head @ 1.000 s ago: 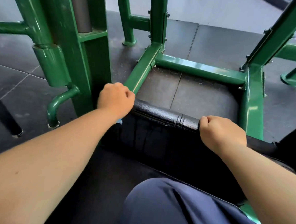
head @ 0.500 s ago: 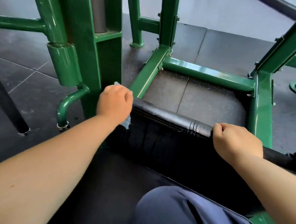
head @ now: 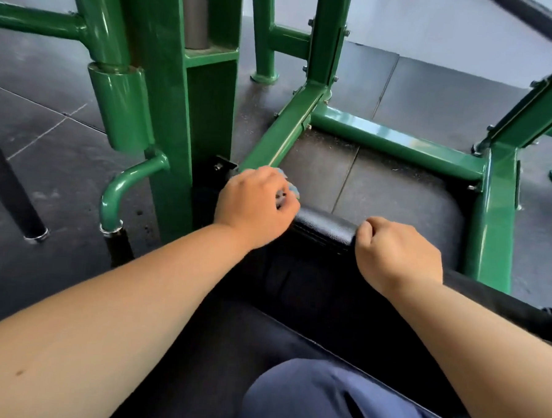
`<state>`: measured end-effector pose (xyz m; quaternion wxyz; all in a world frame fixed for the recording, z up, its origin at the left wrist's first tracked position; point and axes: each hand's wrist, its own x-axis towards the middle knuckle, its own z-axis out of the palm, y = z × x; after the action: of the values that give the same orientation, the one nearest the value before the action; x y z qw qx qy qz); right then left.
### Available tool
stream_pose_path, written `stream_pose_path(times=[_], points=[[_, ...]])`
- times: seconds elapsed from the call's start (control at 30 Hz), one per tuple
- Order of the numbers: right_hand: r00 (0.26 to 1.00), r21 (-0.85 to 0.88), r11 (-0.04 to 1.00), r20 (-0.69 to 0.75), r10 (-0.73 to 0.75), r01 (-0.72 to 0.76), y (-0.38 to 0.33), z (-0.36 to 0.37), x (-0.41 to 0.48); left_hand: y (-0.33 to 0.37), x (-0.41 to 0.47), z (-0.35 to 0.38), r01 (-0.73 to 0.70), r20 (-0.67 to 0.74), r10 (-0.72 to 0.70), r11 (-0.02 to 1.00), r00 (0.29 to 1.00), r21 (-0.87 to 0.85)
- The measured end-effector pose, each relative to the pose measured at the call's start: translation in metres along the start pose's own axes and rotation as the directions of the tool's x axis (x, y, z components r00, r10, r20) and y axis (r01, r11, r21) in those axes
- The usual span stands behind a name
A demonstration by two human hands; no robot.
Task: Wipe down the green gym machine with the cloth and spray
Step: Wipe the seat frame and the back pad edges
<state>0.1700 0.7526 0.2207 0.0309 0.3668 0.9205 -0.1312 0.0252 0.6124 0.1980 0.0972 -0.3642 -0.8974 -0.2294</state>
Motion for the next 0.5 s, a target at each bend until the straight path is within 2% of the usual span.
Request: stream_pose_path(times=[0.07, 0.13, 0.2, 0.23, 0.33, 0.4, 0.47, 0.5], points=[[1.0, 0.002, 1.0, -0.007, -0.002, 0.002, -0.001, 0.0, 0.002, 0.027, -0.016, 0.013, -0.195, -0.058, 0.19, 0.975, 0.98, -0.107], [1.0, -0.01, 1.0, -0.001, -0.002, 0.002, -0.002, -0.002, 0.003, 0.038, -0.021, 0.02, -0.295, -0.086, 0.284, 0.942, 0.955, -0.159], [0.999, 0.0, 1.0, 0.026, -0.024, 0.024, 0.0, -0.002, 0.004, 0.036, -0.018, 0.025, -0.389, -0.124, 0.377, 0.916, 0.918, -0.097], [0.999, 0.002, 1.0, 0.042, -0.027, 0.027, 0.0, -0.001, 0.004, 0.031, -0.014, 0.024, -0.422, -0.098, 0.414, 0.902, 0.905, -0.085], [0.99, 0.04, 0.995, 0.104, -0.091, 0.088, -0.002, -0.005, 0.005, 0.023, -0.008, 0.024, -0.421, -0.083, 0.418, 0.907, 0.904, -0.019], [0.966, 0.069, 0.98, 0.167, -0.195, 0.186, -0.001, -0.012, 0.005, 0.025, -0.007, 0.024, -0.401, -0.054, 0.401, 0.916, 0.915, 0.008], [0.927, 0.062, 0.953, 0.224, -0.302, 0.295, 0.024, -0.018, 0.003, 0.032, -0.008, 0.032, -0.375, -0.04, 0.377, 0.926, 0.926, 0.049], [0.929, 0.046, 0.955, 0.223, -0.296, 0.294, 0.038, -0.019, 0.002, 0.029, -0.008, 0.031, -0.353, -0.04, 0.355, 0.934, 0.934, 0.051]])
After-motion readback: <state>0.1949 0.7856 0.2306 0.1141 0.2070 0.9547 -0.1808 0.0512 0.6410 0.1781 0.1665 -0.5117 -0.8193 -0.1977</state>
